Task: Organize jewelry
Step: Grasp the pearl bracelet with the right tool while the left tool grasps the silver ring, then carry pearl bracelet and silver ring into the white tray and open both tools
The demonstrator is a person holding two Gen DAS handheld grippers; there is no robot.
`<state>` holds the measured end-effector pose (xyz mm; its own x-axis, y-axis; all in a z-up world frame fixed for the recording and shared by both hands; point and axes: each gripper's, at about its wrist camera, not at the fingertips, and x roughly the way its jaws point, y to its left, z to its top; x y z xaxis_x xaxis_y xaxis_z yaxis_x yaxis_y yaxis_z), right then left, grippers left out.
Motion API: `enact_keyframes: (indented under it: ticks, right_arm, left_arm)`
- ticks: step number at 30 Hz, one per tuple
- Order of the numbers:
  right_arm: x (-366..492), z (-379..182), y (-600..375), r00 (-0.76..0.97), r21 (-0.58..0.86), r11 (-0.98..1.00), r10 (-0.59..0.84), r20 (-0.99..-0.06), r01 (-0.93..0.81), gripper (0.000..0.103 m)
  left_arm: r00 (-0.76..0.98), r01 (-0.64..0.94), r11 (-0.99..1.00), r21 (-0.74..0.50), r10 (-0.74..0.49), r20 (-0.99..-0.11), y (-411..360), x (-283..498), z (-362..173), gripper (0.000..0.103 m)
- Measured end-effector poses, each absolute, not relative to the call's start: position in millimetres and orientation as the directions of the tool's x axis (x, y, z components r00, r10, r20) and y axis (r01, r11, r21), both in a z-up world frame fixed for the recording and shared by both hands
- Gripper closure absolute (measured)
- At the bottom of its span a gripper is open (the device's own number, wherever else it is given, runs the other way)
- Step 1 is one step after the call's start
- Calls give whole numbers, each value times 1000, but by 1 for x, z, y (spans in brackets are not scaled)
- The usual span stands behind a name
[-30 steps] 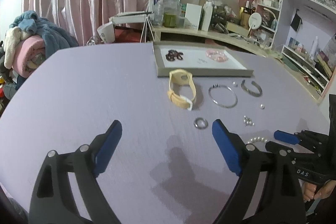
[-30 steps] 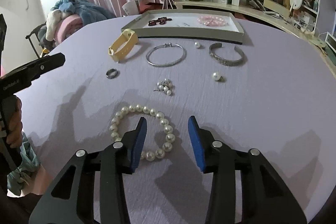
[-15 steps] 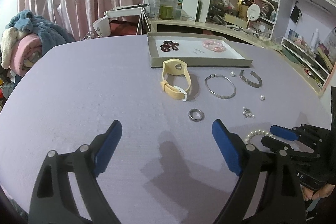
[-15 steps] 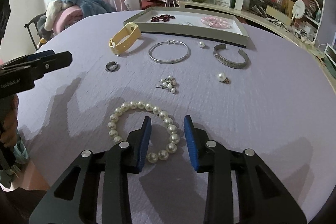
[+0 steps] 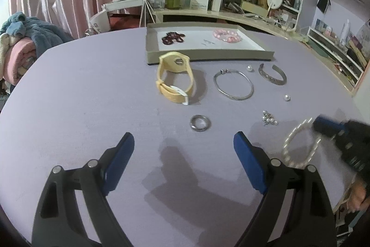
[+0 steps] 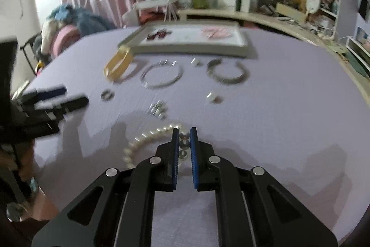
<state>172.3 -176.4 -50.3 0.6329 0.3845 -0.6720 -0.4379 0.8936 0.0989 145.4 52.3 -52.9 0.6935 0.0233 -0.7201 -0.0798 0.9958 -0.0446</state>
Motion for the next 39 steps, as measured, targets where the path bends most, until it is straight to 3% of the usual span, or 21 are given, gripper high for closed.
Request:
enact_keyframes:
  ticks: [3, 10, 18, 25, 39]
  right_arm:
    - [174, -35, -187, 663, 111, 899, 390, -639, -423, 93]
    - [181, -24, -196, 679, 136, 902, 401, -614, -409, 93]
    - [184, -26, -199, 664, 174, 896, 423, -616, -409, 93]
    - [184, -23, -202, 657, 198, 888, 443, -609, -415, 93]
    - [185, -4, -206, 685, 209, 883, 459, -566, -419, 93]
  left_arm:
    - [679, -77, 997, -31, 30, -734, 45, 155, -58, 16]
    - [628, -116, 992, -54, 31, -778, 42, 177, -72, 36]
    - [617, -136, 990, -44, 50, -786, 37, 192, -70, 50]
    - [612, -147, 989, 3, 93, -786, 33, 192, -68, 81]
    - [621, -114, 993, -32, 47, -782, 40, 172, -56, 81]
